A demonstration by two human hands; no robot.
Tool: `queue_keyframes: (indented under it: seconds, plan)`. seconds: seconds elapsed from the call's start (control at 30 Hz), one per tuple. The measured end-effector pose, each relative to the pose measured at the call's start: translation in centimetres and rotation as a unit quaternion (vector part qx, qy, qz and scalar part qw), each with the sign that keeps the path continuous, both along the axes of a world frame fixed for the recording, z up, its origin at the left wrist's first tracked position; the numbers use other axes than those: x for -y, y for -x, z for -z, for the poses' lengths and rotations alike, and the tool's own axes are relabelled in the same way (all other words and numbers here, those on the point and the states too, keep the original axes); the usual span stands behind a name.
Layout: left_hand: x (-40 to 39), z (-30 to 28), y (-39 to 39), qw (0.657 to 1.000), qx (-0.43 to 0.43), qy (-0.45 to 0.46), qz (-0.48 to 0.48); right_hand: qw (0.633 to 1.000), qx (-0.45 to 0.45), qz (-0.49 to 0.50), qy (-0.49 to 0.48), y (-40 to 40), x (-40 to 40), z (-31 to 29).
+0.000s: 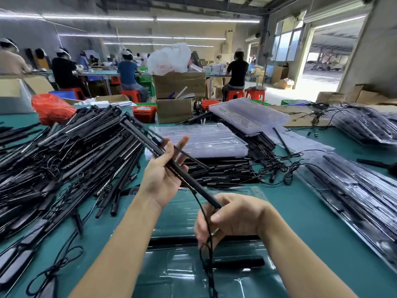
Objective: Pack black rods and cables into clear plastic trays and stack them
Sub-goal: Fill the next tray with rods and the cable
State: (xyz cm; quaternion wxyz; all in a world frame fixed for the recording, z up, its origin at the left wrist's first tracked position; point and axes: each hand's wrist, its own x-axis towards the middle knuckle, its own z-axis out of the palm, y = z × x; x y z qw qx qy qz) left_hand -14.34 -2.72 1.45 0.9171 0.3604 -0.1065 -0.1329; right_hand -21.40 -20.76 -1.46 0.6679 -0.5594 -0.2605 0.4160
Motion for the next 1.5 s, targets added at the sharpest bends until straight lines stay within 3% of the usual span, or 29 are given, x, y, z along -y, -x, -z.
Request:
queue_keyframes:
  seconds: [0.17, 0.37, 0.53, 0.7, 0.83, 0.97, 1.23, 1.37, 1.5]
  plan:
    - [-1.9, -0.5, -0.4, 0.996, -0.063, 0.069, 0.002, 0.996, -0.045, -0.062, -0.044, 0.4, 1.5, -0.2]
    - [-3.3, -0.4, -1.1, 0.991, -0.112, 0.069, 0.036, 0.994, -0.022, 0.009, -0.104, 0.7, 3.1, -0.3]
    - [-4.4, 0.4, -1.1, 0.995, -0.089, -0.039, 0.011, 0.977, 0.055, 0.102, -0.180, 0.9, 3.5, -1.6]
    - [-3.9, 1.4, -1.1, 0.977, -0.106, -0.116, -0.146, 0.955, 0.083, 0.148, -0.242, 0.9, 3.6, -3.0]
    - [-3.4, 2.0, -0.5, 0.959, -0.068, -0.186, -0.204, 0.974, 0.017, 0.112, -0.197, 1.1, 3.6, -4.6]
    - [-4.1, 1.6, -0.6, 0.922, -0.062, -0.267, -0.274, 0.981, 0.055, 0.161, -0.092, 1.6, 4.1, -7.6]
    - [-5.8, 0.8, -0.4, 0.928, -0.030, -0.282, -0.244, 0.961, 0.148, 0.183, -0.147, 4.3, 2.8, -10.0]
    - [-6.1, 0.3, 0.4, 0.932, -0.022, -0.307, -0.190, 0.981, 0.141, 0.085, -0.104, 4.9, 2.5, -9.9]
    - [-6.0, 0.0, 0.9, 0.946, -0.035, -0.276, -0.165, 0.995, 0.097, -0.003, 0.020, 5.7, 2.0, -10.0]
